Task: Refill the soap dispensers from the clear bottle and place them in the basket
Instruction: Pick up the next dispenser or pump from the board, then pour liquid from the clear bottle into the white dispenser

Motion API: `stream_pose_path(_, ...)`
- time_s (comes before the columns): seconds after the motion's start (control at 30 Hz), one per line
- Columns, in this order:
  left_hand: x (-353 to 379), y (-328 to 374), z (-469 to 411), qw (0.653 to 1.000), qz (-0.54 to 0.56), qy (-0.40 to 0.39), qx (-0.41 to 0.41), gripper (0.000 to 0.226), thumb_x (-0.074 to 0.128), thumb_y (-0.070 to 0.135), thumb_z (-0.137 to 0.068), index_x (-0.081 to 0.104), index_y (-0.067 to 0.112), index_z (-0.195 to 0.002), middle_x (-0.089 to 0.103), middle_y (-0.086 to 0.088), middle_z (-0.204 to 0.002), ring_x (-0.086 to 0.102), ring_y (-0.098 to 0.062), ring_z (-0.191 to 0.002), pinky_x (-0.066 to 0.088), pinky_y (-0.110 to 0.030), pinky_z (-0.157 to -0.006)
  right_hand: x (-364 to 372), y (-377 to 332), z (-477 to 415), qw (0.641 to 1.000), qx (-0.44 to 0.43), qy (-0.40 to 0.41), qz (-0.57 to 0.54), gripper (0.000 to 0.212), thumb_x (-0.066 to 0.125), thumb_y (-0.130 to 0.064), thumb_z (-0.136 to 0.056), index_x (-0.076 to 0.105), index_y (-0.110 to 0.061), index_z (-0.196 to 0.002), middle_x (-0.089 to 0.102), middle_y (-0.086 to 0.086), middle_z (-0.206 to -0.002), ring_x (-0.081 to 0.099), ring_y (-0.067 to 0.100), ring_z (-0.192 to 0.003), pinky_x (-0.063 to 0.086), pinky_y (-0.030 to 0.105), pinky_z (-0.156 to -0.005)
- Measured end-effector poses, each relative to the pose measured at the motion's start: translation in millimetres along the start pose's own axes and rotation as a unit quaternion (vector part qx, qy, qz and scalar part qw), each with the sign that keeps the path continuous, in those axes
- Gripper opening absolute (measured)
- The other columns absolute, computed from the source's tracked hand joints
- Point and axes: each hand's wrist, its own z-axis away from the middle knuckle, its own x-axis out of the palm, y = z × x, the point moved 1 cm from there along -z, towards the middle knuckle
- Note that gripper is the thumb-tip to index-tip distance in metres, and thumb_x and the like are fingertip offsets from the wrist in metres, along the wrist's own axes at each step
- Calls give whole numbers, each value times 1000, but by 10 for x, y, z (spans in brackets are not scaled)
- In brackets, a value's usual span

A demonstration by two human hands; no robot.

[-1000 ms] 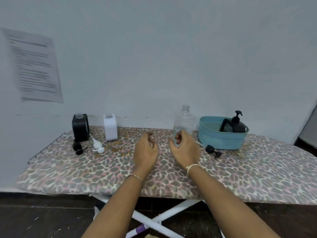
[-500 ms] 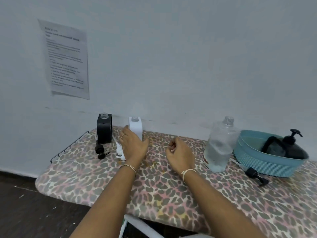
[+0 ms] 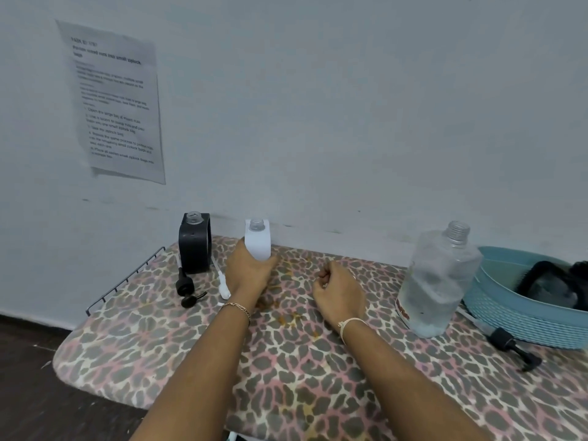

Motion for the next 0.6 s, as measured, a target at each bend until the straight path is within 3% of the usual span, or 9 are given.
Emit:
stream_pose_path(0.07,-19,14,51,1000,24,-1,0,47,77,25,-73,58,10,-113,55,1,-96,50,-17,-84,41,-27,-69,-8,-2,9,1000,8,1,-6,4,57,-26,-86,54,-26,-88,59,-11,-84,53,9,-74,43,24,-64)
stream_pose_path(0.27,58,78,302,992,115,-58,10,52,77,26,-67,59,19,-116,64,0,-104,62,-19,-92,54,-34,-77,-137,3,141,1000,-17,18,-4,4,55,-25,-85,53,-23,-87,58,-9,-83,54,10,-75,45,26,-63)
stream_pose_path(0.47,153,210,700,969,200,-144,3,45,75,12,-73,57,29,-110,66,6,-100,63,-7,-86,51,-20,-66,-373,206,353,999,-15,29,-36,38,57,-37,-88,49,-19,-120,57,-4,-115,58,16,-101,50,34,-80)
stream_pose_path(0.6,272,259,973,952,239,-189,-16,52,74,5,-74,55,28,-116,65,8,-102,63,-8,-91,53,-20,-67,-516,387,525,998,1,54,-35,43,52,-45,-92,46,-17,-122,54,0,-121,57,19,-105,45,31,-79)
